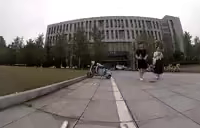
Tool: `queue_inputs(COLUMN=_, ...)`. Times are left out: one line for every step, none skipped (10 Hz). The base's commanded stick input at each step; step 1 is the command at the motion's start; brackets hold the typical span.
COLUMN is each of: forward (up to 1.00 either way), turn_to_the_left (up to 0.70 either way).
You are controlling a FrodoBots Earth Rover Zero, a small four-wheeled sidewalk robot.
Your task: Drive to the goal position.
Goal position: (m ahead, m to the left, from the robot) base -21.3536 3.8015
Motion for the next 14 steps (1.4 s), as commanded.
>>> queue_inputs(forward=0.70, turn_to_the_left=0.00)
queue_inputs(forward=0.70, turn_to_the_left=0.00)
queue_inputs(forward=0.70, turn_to_the_left=0.00)
queue_inputs(forward=0.68, turn_to_the_left=0.00)
queue_inputs(forward=0.51, turn_to_the_left=0.00)
queue_inputs(forward=0.06, turn_to_the_left=0.00)
queue_inputs(forward=0.06, turn_to_the_left=0.00)
queue_inputs(forward=0.06, turn_to_the_left=0.00)
queue_inputs(forward=0.05, turn_to_the_left=0.00)
queue_inputs(forward=0.01, turn_to_the_left=0.00)
queue_inputs(forward=0.00, turn_to_the_left=0.00)
queue_inputs(forward=0.01, turn_to_the_left=0.00)
queue_inputs(forward=0.04, turn_to_the_left=0.00)
queue_inputs(forward=0.04, turn_to_the_left=0.00)
